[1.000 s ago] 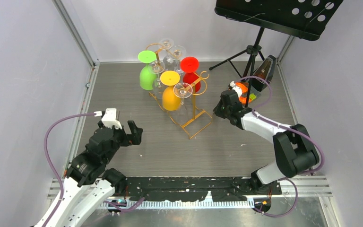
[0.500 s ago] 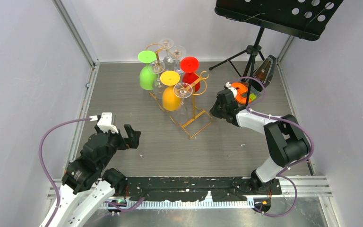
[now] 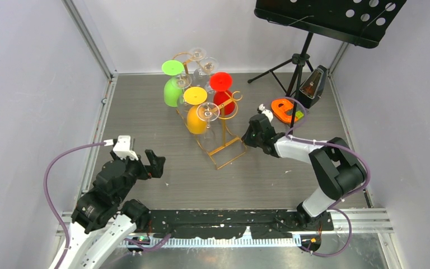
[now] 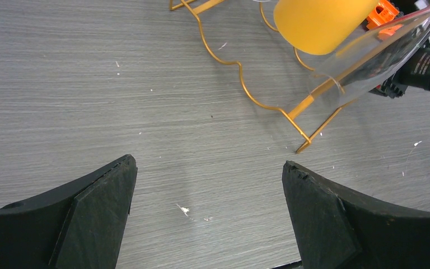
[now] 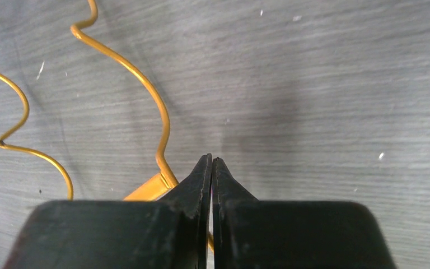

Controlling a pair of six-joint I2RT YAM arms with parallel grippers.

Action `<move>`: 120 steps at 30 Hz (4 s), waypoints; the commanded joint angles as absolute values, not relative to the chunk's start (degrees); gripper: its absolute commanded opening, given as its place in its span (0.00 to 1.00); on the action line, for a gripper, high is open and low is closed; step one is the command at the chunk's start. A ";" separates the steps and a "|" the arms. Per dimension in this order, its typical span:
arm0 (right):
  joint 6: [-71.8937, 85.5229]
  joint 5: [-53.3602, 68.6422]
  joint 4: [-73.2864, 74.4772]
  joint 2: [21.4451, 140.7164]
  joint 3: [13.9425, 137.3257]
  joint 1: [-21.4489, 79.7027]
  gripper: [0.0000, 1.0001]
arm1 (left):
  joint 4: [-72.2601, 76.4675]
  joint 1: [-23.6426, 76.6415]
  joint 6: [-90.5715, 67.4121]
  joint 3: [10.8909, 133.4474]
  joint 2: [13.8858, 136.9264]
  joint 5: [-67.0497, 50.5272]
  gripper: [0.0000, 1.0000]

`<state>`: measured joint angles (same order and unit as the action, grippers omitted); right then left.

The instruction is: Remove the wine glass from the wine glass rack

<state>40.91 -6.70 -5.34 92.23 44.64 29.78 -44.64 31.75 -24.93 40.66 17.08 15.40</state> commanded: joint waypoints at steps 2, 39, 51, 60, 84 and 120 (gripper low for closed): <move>42.97 -7.89 -6.78 88.03 42.47 33.76 0.06 | -44.55 31.54 -24.74 41.81 16.01 15.79 1.00; 36.41 -26.46 7.02 70.23 44.30 48.29 0.40 | -51.64 31.53 -22.98 52.38 15.54 17.28 1.00; 25.48 -24.46 16.06 58.75 53.49 43.55 0.66 | -51.31 31.55 -20.94 61.55 25.12 16.99 0.99; 22.68 -22.51 18.98 56.72 57.20 43.41 0.68 | -47.31 30.66 -16.85 69.44 37.27 24.02 0.98; 20.61 -20.83 20.04 48.35 51.17 43.39 0.71 | -16.10 -5.97 -35.26 55.53 63.23 -11.42 0.00; 20.75 -16.72 18.55 48.27 50.19 43.33 0.73 | 8.65 -5.54 -55.70 67.08 111.82 -27.36 0.00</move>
<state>21.12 -17.67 21.39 47.20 48.03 43.38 7.09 -6.39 -54.89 63.44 109.65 -25.58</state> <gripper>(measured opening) 0.725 0.001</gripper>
